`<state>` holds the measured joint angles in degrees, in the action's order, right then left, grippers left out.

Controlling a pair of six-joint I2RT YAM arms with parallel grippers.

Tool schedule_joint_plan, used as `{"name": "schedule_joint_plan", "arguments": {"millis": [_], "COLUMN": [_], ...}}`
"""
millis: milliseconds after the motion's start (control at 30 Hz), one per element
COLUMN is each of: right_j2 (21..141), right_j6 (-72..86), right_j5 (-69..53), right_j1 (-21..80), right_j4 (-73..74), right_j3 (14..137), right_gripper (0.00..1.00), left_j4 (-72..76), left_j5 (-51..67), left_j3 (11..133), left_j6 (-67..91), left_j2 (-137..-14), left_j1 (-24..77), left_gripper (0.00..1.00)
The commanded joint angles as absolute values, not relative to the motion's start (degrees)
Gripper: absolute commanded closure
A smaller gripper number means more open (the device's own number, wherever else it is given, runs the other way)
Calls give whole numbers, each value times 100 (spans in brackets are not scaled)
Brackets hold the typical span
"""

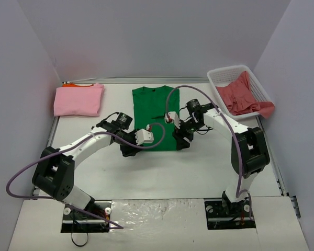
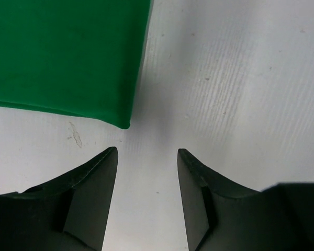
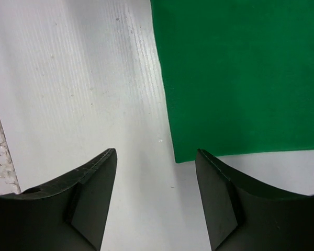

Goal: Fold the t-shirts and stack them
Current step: Grab one side of the 2/3 rectangular tshirt with both arms

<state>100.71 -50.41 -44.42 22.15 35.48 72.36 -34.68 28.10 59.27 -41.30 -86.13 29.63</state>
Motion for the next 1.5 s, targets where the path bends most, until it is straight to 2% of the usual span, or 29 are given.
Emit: {"name": "schedule_joint_plan", "arguments": {"millis": [0,433,833,933,967,1067,1300,1333,1433,1467], "right_j2": [10194,11029,11171,11153,11145,11153,11153,11101,10952,10925], "right_j6": [-5212,-5203,-5212,-5238,-5282,-5370,-5537,-5476,-5239,-5169], "right_j5": [-4562,-4395,-4316,-4219,-4184,-4035,-3569,-3481,-3182,-3121], "right_j1": [2250,2276,2276,2285,2285,2285,2426,2452,2549,2584], "right_j4": [3647,3656,3665,3656,3656,3648,3393,3140,2543,2401], "right_j3": [7181,7629,7629,7533,7515,7392,6856,6768,6399,6329], "right_gripper": [43,44,44,45,45,45,45,46,58,76], "left_j4": [-2840,-2329,-2303,-2294,-2294,-2320,-2355,-2338,-2373,-2417], "left_j5": [2558,2549,2215,2180,2162,2127,2197,2215,2381,2417], "left_j3": [5845,5994,5915,5924,5924,5950,5950,5959,6064,6099], "left_j6": [-4043,-4008,-3929,-3894,-3894,-3867,-3736,-3709,-3604,-3586], "left_j2": [-8613,-9360,-9809,-9852,-9887,-9958,-9967,-9958,-9967,-9975], "left_j1": [2988,3041,3111,3120,3129,3129,3120,3094,3024,3015], "left_gripper": [52,53,54,67,77,97,98,98,98,98]}}
